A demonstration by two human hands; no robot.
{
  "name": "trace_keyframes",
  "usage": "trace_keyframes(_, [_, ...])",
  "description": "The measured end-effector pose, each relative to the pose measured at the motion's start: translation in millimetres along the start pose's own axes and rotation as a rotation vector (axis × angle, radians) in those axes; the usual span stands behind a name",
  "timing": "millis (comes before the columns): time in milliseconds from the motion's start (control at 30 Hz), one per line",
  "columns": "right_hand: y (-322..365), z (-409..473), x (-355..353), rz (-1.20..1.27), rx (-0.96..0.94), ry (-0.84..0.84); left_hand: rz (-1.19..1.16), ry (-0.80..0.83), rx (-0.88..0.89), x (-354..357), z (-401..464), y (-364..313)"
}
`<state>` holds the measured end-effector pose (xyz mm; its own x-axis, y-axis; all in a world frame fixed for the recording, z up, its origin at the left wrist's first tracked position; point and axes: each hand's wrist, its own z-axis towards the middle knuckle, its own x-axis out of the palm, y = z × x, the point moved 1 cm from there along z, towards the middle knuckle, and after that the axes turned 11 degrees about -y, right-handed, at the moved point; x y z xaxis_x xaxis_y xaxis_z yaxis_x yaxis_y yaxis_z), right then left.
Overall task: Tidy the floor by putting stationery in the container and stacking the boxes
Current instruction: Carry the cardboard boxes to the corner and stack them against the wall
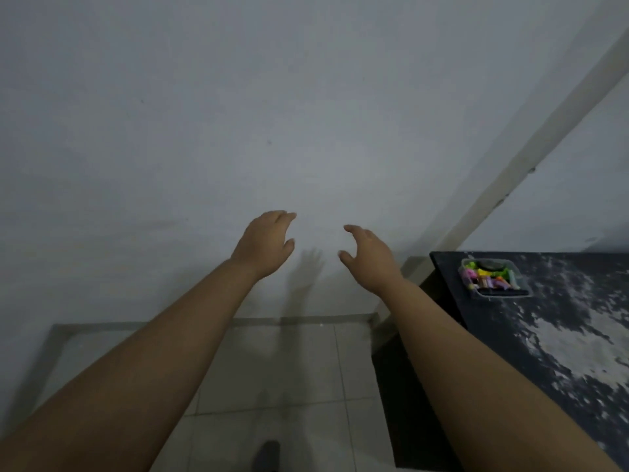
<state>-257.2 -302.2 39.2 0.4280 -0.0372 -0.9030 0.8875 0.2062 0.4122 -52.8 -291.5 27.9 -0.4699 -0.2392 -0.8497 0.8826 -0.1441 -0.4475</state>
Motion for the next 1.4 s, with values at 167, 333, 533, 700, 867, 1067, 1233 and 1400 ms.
trace_keyframes(167, [20, -29, -15, 0.01, -0.048, -0.04, 0.077, -0.018, 0.019, -31, -30, -14])
trace_keyframes(333, [30, -70, -21, 0.021, -0.077, -0.05, 0.107, -0.008, 0.015, -56, -79, -23])
trace_keyframes(533, [36, -106, -13, 0.018, -0.06, -0.047, 0.203, 0.057, 0.021, -56, -119, -26])
trace_keyframes(700, [30, -145, -18, -0.138, -0.017, -0.037, 0.191, 0.13, 0.117, -49, -132, -43])
trace_keyframes(867, [26, -179, -19, -0.178, 0.138, -0.081, 0.147, 0.187, 0.243, -45, -134, -56])
trace_keyframes(1067, [54, -225, 15, -0.106, 0.361, -0.144, 0.096, 0.251, 0.424, -42, -148, -55])
trace_keyframes(1233, [70, -270, 45, -0.043, 0.508, -0.231, 0.07, 0.315, 0.518, -26, -170, -46])
trace_keyframes(1400, [76, -318, 62, -0.059, 0.693, -0.275, 0.031, 0.411, 0.592, -5, -212, -54])
